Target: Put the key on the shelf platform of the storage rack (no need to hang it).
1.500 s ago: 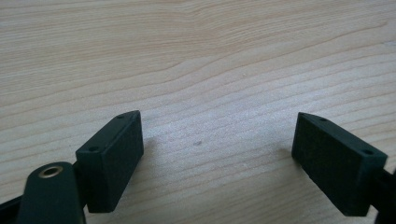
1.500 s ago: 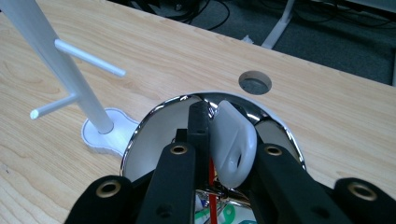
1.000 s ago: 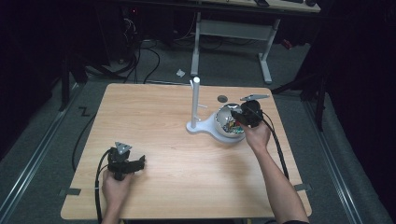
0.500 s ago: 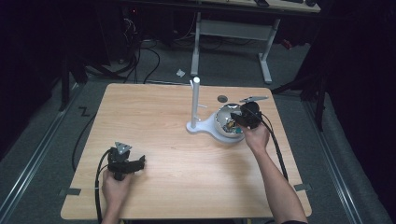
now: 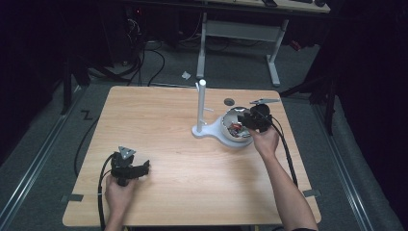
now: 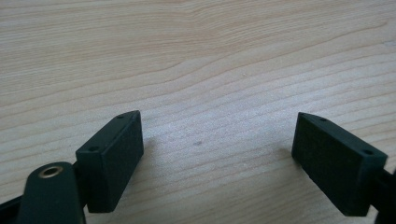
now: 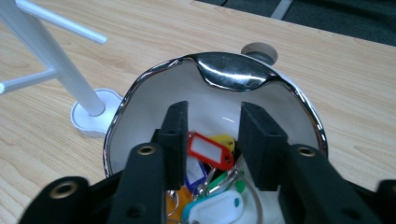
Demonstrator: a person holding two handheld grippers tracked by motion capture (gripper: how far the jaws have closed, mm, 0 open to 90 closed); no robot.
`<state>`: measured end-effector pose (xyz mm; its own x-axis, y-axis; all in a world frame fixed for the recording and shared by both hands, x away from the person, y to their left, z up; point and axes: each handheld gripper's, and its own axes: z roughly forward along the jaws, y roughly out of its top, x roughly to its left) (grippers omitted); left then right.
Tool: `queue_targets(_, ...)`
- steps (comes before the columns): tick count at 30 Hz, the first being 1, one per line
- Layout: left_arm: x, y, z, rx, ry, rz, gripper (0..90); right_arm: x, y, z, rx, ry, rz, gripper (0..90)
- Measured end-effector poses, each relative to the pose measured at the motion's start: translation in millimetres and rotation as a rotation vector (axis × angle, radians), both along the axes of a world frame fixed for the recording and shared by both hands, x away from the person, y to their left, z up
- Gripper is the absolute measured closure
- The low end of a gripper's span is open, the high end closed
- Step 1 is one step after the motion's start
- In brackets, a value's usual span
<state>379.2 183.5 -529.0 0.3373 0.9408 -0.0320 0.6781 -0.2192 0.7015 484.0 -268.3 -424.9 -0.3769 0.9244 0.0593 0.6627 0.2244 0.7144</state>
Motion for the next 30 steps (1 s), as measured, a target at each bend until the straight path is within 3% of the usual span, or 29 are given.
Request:
queue_targets(11, 0.0, 0.0, 0.0, 0.0, 0.0, 0.0, 16.9, -8.1, -7.6, 12.3, 0.031, -0.019, -0.003, 52.5)
queue_targets(30, 0.0, 0.0, 0.0, 0.0, 0.0, 0.0, 16.9, -28.6, -23.1, 37.5, 0.039, -0.071, 0.003, 50.6)
